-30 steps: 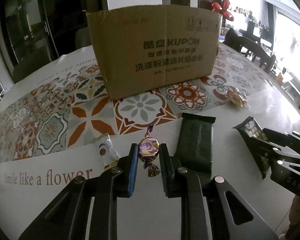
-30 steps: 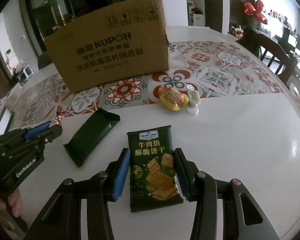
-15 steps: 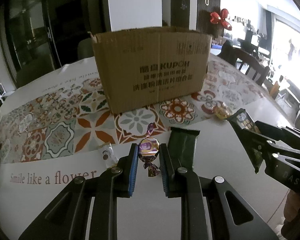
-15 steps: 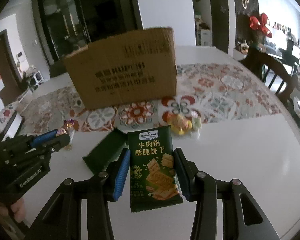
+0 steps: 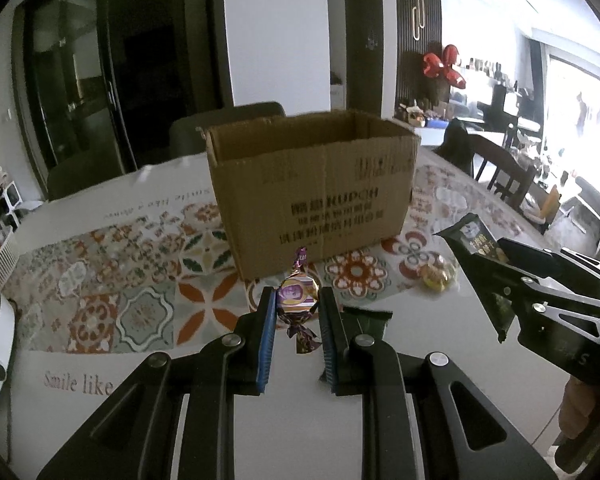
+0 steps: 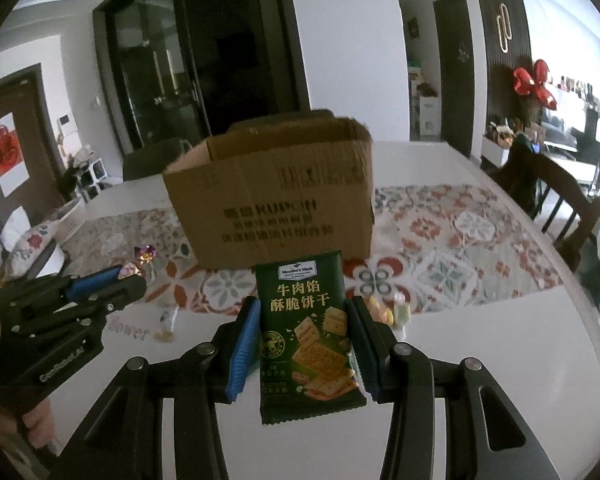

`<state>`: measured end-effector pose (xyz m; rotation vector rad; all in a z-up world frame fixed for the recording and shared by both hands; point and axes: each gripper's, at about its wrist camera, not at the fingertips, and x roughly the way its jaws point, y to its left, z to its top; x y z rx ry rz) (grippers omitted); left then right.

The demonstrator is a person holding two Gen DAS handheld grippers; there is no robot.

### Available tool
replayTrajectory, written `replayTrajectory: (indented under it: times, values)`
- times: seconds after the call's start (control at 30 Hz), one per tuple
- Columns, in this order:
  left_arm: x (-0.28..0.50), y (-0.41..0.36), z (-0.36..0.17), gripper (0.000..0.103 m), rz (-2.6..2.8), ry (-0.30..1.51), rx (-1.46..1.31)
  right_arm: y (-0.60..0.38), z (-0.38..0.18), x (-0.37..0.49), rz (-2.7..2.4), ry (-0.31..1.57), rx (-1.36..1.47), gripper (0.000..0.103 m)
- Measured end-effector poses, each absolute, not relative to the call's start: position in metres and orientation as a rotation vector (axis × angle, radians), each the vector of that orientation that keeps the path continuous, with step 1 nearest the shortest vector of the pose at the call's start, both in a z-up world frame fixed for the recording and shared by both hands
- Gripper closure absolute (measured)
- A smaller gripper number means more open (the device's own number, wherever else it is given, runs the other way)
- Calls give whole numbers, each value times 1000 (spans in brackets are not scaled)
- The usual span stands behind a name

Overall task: Organize snacks
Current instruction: 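Carry both held snacks into the cardboard box and open both tools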

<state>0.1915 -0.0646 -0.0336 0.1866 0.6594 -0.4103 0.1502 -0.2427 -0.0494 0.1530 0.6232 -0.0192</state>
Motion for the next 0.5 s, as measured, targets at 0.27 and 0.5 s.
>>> replayTrajectory:
  times: [0.27, 0.5]
  values:
    - [203, -65, -9, 81, -405, 596, 171, -243, -23, 164, 3, 540, 138, 57]
    - [214, -69, 12, 81, -409, 540, 167, -246, -4, 177, 20, 485, 128, 57]
